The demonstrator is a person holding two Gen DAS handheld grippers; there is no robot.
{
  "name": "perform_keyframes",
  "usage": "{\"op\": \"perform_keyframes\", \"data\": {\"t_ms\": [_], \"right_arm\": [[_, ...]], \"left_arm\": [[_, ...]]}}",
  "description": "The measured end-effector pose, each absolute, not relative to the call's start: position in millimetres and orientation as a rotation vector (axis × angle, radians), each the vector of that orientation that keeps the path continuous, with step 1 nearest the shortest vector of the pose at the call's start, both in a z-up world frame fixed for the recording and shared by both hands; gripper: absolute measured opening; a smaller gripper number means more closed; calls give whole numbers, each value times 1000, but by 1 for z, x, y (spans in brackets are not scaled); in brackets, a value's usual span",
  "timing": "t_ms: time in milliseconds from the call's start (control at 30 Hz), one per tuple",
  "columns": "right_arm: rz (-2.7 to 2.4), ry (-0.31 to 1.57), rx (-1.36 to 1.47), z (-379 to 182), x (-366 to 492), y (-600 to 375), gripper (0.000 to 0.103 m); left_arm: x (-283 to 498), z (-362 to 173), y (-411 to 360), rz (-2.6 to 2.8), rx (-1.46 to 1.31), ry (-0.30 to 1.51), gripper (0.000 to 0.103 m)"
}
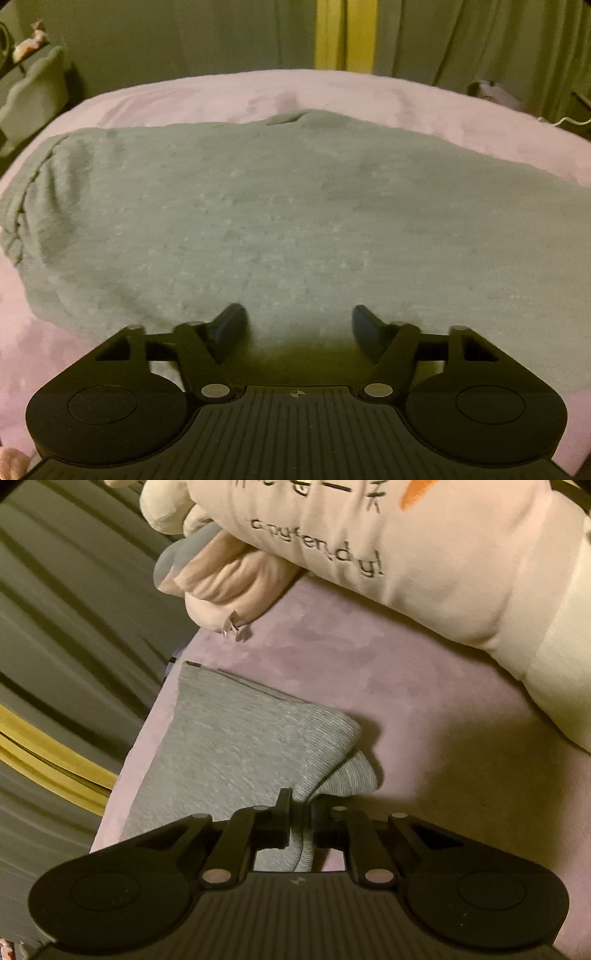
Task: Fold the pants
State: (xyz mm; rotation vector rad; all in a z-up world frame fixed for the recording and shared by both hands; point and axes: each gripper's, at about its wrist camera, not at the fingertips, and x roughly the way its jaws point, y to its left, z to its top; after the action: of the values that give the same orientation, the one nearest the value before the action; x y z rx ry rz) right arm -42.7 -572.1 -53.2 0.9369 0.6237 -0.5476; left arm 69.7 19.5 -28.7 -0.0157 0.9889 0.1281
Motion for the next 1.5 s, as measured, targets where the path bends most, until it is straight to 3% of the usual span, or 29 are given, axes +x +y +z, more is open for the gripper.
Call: {"op": "perform_keyframes", "data": {"t_ms": [100, 167, 233, 333, 400, 467, 633, 833, 900, 967, 1133, 1333, 1500], "right_arm": [[-542, 601, 1006, -58, -44, -579, 21], [-531, 580, 1073, -61, -47, -583, 51], [-523, 552, 1117, -62, -48, -587, 52], [-529, 553, 1115, -62, -42, -588, 54], [-542, 557, 1115, -65, -40, -589, 46], [-549, 551, 1097, -65, -41, -587, 10], [-512, 512, 1019, -57, -45, -580, 10], [-528, 545, 1085, -64, -39, -588, 21], [-543, 561, 1073, -65, -36, -589, 20], [-560, 583, 1030, -64, -33, -586, 13], [-578, 607, 838, -36, -16, -565, 10], [-217, 485, 363, 61, 29, -435, 10], [211, 625, 157, 31, 52, -301, 12]], "left_arm": [[69, -28, 22, 113, -48, 988, 70], [71, -30, 22, 107, -63, 995, 76], [72, -31, 21, 100, -56, 999, 87], [74, -35, 15, 99, -22, 1006, 92], [75, -36, 14, 97, -18, 1007, 93], [76, -36, 15, 97, -27, 1004, 93], [78, -37, 18, 101, -36, 1005, 93], [79, -39, 15, 99, -21, 1010, 95], [79, -39, 15, 98, -21, 1010, 96], [79, -39, 15, 99, -20, 1010, 96], [78, -39, 18, 107, -36, 999, 96], [77, -33, 34, 157, -141, 948, 96], [70, -25, 50, 178, -242, 887, 96]]}}
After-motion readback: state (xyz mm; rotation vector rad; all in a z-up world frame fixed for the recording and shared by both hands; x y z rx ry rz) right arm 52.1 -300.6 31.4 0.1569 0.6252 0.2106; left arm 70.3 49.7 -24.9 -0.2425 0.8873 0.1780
